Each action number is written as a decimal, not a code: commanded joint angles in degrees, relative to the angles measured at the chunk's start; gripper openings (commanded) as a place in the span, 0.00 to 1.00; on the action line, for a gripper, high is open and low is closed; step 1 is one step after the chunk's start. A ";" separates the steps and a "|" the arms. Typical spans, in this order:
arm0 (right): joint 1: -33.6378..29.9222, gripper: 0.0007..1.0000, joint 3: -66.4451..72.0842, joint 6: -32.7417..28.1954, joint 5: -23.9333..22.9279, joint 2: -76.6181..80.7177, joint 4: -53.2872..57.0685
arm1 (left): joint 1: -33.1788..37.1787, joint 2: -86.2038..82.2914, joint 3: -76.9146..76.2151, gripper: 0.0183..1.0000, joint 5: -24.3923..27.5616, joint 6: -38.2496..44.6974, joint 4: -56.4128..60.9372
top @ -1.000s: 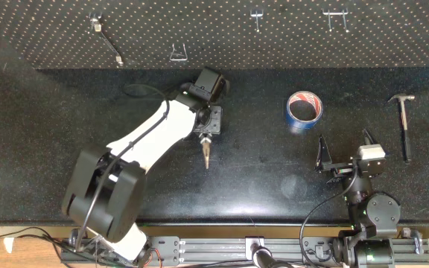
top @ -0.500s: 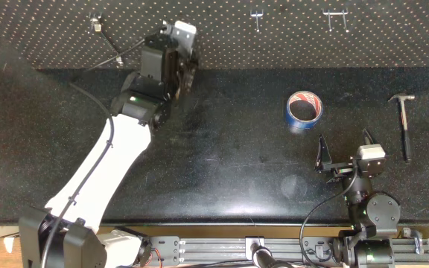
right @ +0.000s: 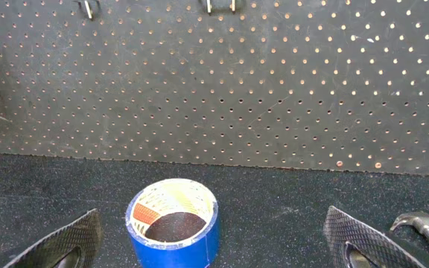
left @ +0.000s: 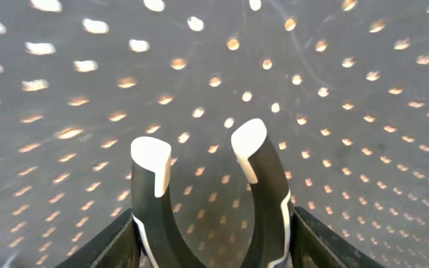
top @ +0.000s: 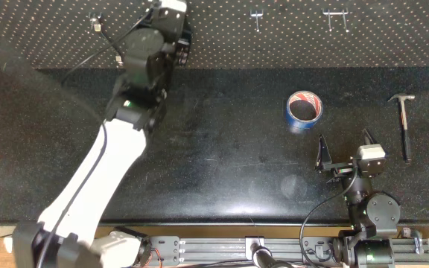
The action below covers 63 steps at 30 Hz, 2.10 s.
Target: Place Tools Onto Pegboard
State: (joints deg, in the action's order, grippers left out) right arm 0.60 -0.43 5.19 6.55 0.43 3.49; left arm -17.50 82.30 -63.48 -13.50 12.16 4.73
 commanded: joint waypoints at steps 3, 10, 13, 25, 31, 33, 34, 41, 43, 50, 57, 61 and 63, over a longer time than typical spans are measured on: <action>0.35 0.98 0.20 -0.76 0.52 -0.37 0.15 | 1.29 -14.73 17.55 0.01 4.35 -1.60 18.69; 0.35 0.98 0.20 -0.76 0.52 -0.37 0.15 | 1.27 -0.17 19.47 0.01 6.27 -2.89 44.54; 0.35 0.98 0.20 -0.76 0.52 -0.37 0.15 | 1.27 4.22 19.47 0.01 6.34 -2.91 52.06; 0.35 0.98 0.20 -0.76 0.52 -0.37 0.15 | 2.40 10.99 19.50 0.01 6.45 -2.89 56.54; 0.35 0.98 0.20 -0.76 0.52 -0.37 0.15 | 3.74 11.63 19.52 0.01 6.45 -2.91 55.65; 0.35 0.97 0.20 -0.76 0.52 -0.37 0.15 | 3.72 11.69 19.52 0.01 6.49 -2.93 54.47; 0.35 0.98 0.20 -0.76 0.52 -0.37 0.15 | 3.72 11.82 19.52 0.01 6.58 -2.93 54.12; 0.35 0.98 0.20 -0.76 0.52 -0.37 0.15 | 3.61 12.13 19.52 0.01 8.00 -3.43 52.17; 0.35 0.98 0.20 -0.76 0.52 -0.37 0.15 | 3.61 12.72 19.52 0.01 8.41 -4.90 51.39; 0.35 0.98 0.20 -0.76 0.52 -0.37 0.15 | 3.61 14.88 19.50 0.01 9.92 -6.19 50.80; 0.35 0.98 0.20 -0.76 0.52 -0.37 0.15 | 3.61 14.88 19.50 0.01 9.66 -6.16 50.80; 0.35 0.98 0.20 -0.76 0.52 -0.37 0.15 | 3.61 14.88 19.50 0.27 9.66 -6.16 50.80; 0.35 0.98 0.20 -0.76 0.52 -0.37 0.15 | 3.61 14.88 19.50 0.37 9.66 -6.16 50.80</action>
State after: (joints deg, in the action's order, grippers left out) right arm 0.60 -0.43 5.19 6.55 0.43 3.49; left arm -14.02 97.03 -43.20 -4.60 6.74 54.48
